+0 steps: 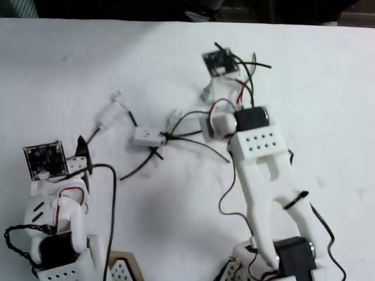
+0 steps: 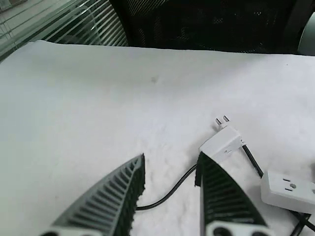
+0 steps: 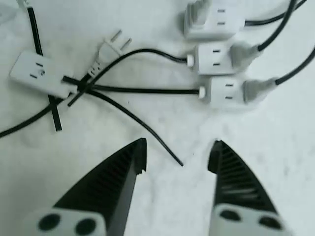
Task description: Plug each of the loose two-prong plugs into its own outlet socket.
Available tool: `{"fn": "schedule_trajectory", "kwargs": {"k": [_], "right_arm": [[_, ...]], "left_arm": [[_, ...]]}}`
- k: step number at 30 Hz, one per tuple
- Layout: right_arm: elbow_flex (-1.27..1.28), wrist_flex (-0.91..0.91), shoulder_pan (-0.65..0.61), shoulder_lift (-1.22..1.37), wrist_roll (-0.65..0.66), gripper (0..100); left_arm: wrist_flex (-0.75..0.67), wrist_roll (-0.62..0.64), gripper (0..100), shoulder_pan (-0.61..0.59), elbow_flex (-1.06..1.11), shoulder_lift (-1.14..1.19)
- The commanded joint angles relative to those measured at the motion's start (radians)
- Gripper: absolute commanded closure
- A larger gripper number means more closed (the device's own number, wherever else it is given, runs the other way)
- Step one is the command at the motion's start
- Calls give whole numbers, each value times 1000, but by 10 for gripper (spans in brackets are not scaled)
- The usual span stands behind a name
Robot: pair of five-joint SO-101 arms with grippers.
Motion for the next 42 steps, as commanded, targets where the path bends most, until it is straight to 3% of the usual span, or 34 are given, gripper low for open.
{"fn": "schedule_trajectory", "kwargs": {"k": [1,7,12,21,26,33,42], "right_arm": [[57,-7,-18,-56,-2,959],[227,-143,-79,-61,-2,982],[264,-177,-24,-65,8,981],[270,-214,54,-54,-2,981],[270,-213,56,-54,-2,981],[285,-219,53,-54,-2,981],[345,-309,50,-54,6,981]], "left_arm": [[32,-57,819,1,-69,-2],[149,-169,819,65,-199,62],[229,-233,819,128,-391,326],[253,-571,810,263,-591,799],[255,-647,689,302,-675,1033],[227,-821,688,303,-815,1273],[3,-833,688,401,-835,1531]]}}
